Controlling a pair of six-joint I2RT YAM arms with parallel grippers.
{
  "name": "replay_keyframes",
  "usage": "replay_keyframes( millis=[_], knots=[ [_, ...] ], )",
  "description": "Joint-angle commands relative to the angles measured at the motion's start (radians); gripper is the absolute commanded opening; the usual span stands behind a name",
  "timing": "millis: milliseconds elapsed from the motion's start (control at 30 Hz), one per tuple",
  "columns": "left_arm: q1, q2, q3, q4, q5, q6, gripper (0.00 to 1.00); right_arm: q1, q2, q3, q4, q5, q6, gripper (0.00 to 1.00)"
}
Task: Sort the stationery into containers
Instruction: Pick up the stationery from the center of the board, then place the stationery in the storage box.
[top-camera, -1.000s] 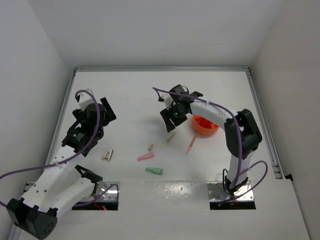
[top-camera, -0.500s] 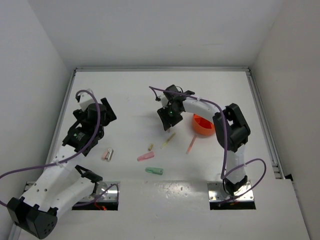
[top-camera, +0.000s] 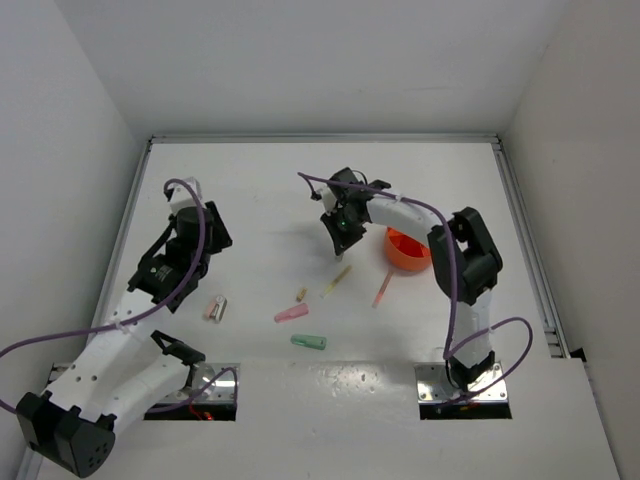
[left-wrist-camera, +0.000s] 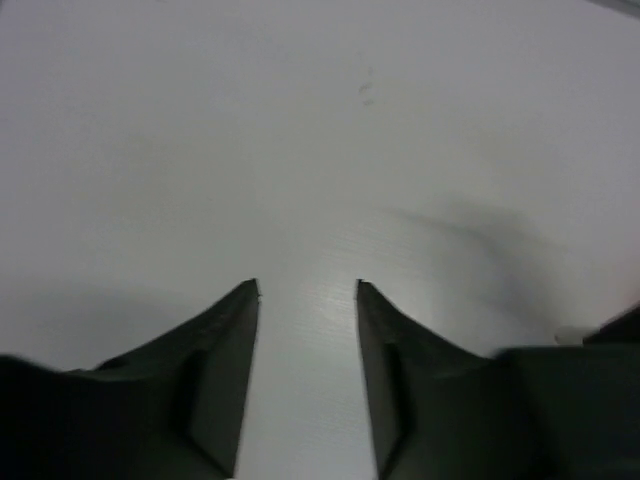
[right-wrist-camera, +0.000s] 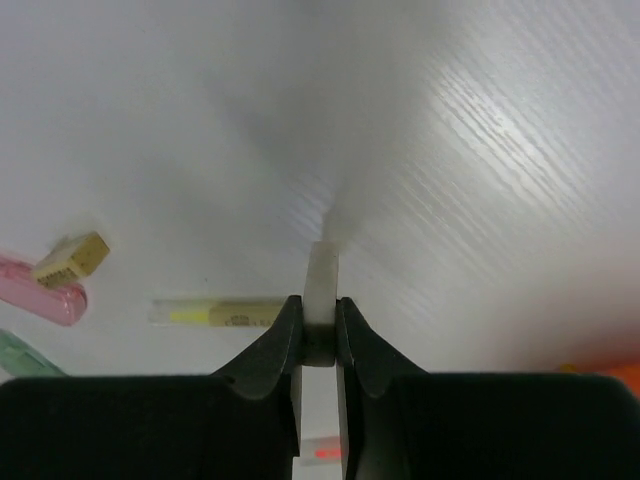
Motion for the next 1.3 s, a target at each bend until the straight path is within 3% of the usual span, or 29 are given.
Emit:
replay_keyframes(
  millis=[0, 33, 100, 233, 367, 800, 1267],
  knots=[
    [0.007, 0.012, -0.023, 0.12, 0.329, 0.114, 0.42, 0.011, -0.174, 0.004, -0.015, 0.09, -0.121, 0.0],
    [0.007, 0.031, -0.023, 0.131, 0.393, 0.134, 0.32, 0.011, -0.206, 0.015, -0.042, 0.119, -0.142, 0.0],
    [-0.037, 0.113, -0.01, 0.14, 0.53, 0.178, 0.34, 0.011, -0.301, 0.015, -0.056, 0.25, -0.222, 0.0],
    [-0.11, 0.274, 0.036, 0.102, 0.64, 0.229, 0.65, -0.015, -0.415, -0.008, -0.127, 0.372, -0.334, 0.0],
    [-0.178, 0.36, 0.062, 0.065, 0.587, 0.229, 0.8, -0.015, -0.464, -0.043, -0.136, 0.438, -0.368, 0.0],
    [-0.243, 0.48, 0.102, 0.035, 0.555, 0.229, 0.77, -0.054, -0.255, 0.032, -0.174, 0.551, -0.368, 0.0],
    [-0.283, 0.546, 0.121, 0.025, 0.532, 0.218, 0.71, -0.091, -0.217, 0.001, -0.156, 0.582, -0.368, 0.0]
  ],
)
